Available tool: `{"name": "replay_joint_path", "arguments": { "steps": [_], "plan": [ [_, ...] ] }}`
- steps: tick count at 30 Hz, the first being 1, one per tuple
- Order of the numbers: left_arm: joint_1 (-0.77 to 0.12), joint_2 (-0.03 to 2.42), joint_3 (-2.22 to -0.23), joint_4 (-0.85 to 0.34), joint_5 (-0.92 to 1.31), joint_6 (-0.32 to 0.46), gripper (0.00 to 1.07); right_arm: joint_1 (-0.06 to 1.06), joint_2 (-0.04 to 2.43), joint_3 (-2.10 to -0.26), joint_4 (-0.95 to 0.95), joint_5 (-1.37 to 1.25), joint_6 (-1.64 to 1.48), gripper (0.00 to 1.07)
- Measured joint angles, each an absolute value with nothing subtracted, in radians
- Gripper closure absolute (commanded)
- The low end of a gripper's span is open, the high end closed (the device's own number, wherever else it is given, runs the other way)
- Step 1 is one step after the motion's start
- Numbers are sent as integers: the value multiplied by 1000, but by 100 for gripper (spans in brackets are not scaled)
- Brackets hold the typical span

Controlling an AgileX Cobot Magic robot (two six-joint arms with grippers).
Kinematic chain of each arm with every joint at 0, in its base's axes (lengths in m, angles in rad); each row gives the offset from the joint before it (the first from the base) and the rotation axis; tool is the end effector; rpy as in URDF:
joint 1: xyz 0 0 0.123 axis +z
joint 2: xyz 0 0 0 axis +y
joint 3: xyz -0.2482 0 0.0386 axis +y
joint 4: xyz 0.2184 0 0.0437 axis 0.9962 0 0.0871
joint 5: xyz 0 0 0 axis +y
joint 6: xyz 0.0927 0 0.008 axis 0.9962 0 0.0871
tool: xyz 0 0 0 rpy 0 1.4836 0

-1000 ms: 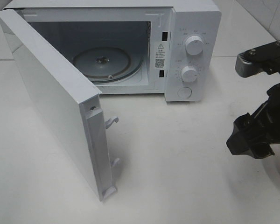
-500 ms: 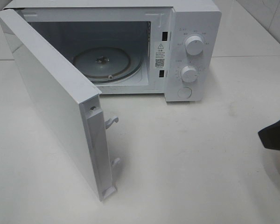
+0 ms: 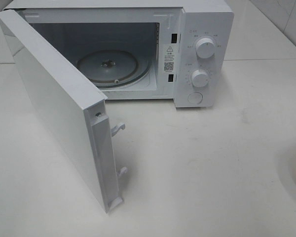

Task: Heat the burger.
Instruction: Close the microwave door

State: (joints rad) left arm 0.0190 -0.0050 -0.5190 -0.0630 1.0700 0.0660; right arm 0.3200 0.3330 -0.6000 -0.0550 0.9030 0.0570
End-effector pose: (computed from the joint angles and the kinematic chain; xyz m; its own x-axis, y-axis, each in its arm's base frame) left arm 0.0022 -0.0051 0.2663 -0.4407 0.0273 -0.8973 0.0463 0.9989 0.0076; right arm 0.0549 0.0139 0.2919 -0.5009 -0.1419 -0.8538 -0.2679 0.9634 -0.0029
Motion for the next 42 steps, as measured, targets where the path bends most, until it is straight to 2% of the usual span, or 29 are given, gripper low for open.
{"name": "replay_joint_path", "arguments": {
  "steps": [8,16,24,42],
  "plan": [
    [19,-5,-519,-63,1070,66,7,226,123,-520,-55,878,57,31],
    [19,-5,-519,-63,1070,66,7,138,38,-519,-55,862,51,31],
    [19,-5,-519,-63,1070,66,7,136,-5,-501,-57,990,49,31],
    [19,-5,-519,-63,1070,66,7,136,-5,-496,-62,995,49,31]
  ]
}}
